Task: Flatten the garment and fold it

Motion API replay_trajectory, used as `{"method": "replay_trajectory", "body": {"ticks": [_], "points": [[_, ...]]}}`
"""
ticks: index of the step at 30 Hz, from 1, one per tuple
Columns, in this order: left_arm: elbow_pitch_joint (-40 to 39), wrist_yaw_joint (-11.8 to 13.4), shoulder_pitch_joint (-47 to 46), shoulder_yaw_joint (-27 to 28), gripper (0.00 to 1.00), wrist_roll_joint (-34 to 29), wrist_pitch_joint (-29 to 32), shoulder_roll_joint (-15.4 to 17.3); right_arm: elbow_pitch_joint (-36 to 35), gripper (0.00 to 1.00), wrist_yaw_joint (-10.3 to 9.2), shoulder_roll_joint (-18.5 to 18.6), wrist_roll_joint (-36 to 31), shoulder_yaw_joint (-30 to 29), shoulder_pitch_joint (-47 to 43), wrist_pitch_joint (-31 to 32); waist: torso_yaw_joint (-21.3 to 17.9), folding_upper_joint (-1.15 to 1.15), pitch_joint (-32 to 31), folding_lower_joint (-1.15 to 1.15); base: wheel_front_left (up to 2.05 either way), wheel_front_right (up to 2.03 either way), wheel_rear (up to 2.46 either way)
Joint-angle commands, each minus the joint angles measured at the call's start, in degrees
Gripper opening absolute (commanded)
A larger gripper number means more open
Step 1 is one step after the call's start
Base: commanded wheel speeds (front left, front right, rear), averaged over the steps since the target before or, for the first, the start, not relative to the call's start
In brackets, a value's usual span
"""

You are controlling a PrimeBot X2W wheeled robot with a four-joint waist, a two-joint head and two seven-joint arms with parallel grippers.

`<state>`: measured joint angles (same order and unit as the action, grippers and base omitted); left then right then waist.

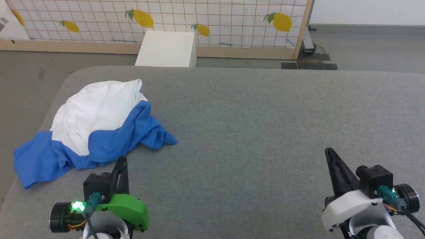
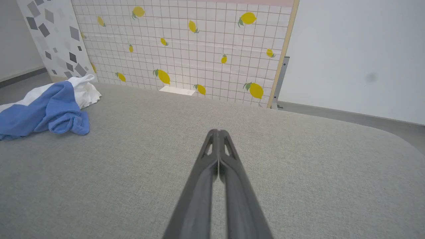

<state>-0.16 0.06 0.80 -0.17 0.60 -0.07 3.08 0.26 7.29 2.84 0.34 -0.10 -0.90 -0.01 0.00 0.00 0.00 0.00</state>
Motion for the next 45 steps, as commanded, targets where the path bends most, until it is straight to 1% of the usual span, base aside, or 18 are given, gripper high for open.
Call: {"method": "replay_trajectory", "body": {"ticks": [1, 34, 35, 45], "points": [[0.2, -0.1, -0.8, 0.2, 0.00, -0.6, 0.1, -0.2, -0.3, 0.00, 0.20, 0.0, -0.3, 0.1, 0.9, 0.0, 0.0, 0.00, 0.0, 0.00, 0.00, 0.00, 0.00], [0.2, -0.1, -0.8, 0.2, 0.00, -0.6, 0.1, -0.2, -0.3, 0.00, 0.20, 0.0, -0.3, 0.1, 0.9, 0.0, 0.0, 0.00, 0.0, 0.00, 0.00, 0.00, 0.00], [0.0, 0.0, 0.0, -0.1, 1.00, 0.0, 0.0, 0.0, 0.0, 1.00, -0.02, 0.0, 0.0, 0.0, 0.0, 0.0, 0.0, 0.00, 0.0, 0.00, 0.00, 0.00, 0.00], [-0.1, 0.1, 0.4, -0.2, 1.00, 0.3, -0.8, 0.0, 0.3, 1.00, -0.01, 0.0, 0.8, -1.0, -0.1, -0.8, 0.0, 0.00, 0.0, 0.00, 0.00, 0.00, 0.00]]}}
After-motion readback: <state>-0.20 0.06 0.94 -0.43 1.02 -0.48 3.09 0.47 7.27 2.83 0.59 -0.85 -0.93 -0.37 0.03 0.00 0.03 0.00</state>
